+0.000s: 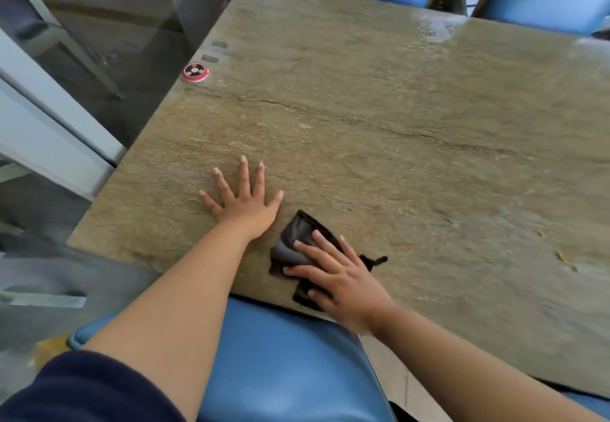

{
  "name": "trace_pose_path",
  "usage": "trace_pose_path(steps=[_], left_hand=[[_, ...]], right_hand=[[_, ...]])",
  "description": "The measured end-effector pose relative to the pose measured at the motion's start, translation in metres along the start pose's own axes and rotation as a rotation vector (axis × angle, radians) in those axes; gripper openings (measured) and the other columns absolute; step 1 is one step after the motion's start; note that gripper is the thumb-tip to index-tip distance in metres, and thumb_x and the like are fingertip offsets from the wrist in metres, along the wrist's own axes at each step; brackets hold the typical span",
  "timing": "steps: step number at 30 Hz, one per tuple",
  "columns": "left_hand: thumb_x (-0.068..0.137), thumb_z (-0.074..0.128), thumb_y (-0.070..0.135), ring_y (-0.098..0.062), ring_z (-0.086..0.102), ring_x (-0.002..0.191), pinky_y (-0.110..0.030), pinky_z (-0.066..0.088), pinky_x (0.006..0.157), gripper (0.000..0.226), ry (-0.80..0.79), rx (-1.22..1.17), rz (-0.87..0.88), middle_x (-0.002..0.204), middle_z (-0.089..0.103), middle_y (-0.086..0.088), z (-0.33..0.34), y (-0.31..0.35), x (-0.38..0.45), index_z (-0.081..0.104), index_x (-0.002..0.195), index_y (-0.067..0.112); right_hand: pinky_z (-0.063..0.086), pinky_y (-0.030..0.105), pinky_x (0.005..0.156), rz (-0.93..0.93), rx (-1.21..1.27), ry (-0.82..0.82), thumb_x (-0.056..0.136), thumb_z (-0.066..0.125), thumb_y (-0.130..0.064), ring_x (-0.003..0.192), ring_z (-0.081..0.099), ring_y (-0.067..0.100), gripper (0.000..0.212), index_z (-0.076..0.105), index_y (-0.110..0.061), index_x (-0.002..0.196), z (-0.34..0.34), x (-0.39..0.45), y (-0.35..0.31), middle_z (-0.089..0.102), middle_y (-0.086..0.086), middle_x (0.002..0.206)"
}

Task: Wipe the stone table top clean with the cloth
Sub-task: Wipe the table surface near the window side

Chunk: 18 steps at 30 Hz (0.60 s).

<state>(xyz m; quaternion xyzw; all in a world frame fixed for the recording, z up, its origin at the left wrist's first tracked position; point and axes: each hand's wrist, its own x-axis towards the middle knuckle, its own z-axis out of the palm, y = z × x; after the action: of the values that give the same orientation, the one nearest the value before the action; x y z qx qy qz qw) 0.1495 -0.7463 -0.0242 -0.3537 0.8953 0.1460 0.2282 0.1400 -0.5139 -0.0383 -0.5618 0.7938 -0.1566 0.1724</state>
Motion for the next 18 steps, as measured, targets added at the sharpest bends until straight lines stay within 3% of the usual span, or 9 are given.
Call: trace_pose_path(steps=[3,7,12,18], left_hand=[[0.089,0.004,0.071,-0.039,-0.043,0.133,-0.069,-0.020,0.105,0.068,-0.047,-0.055,0.005,0.144,-0.048,0.013,-0.005,-0.002,0.000,-0.028,0.142,0.043],[0.088,0.000,0.072,-0.032,-0.037,0.138,-0.066,-0.020,0.106,0.063,-0.109,-0.186,-0.004,0.150,-0.038,0.019,-0.011,-0.004,0.002,-0.018,0.145,0.050],[0.092,0.009,0.070,-0.022,-0.017,0.147,-0.061,-0.013,0.112,0.061,-0.060,-0.424,-0.029,0.158,-0.011,0.024,-0.015,-0.006,0.002,0.000,0.148,0.049],[0.083,0.003,0.079,-0.026,-0.025,0.145,-0.067,-0.016,0.107,0.064,-0.074,-0.365,0.045,0.156,-0.018,0.027,-0.010,-0.013,0.010,-0.003,0.144,0.059]], right_hand=[[-0.003,0.046,0.118,0.143,0.015,0.081,0.089,0.036,-0.039,0.146,-0.009,0.008,0.048,0.038,-0.048,0.136,-0.015,0.005,0.032,0.017,-0.017,0.157],[-0.013,0.042,0.117,0.406,0.040,0.121,0.095,0.044,-0.033,0.146,-0.013,0.011,0.054,0.026,-0.049,0.143,-0.027,0.047,0.031,0.007,-0.016,0.159],[-0.017,0.043,0.115,0.189,0.108,0.027,0.091,0.047,-0.026,0.146,-0.012,0.010,0.058,0.030,-0.047,0.142,-0.010,0.072,-0.019,0.012,-0.016,0.158],[-0.023,0.041,0.112,0.043,0.234,-0.112,0.086,0.048,-0.010,0.145,-0.007,0.004,0.060,0.048,-0.048,0.133,-0.002,0.075,-0.045,0.022,-0.022,0.155]])
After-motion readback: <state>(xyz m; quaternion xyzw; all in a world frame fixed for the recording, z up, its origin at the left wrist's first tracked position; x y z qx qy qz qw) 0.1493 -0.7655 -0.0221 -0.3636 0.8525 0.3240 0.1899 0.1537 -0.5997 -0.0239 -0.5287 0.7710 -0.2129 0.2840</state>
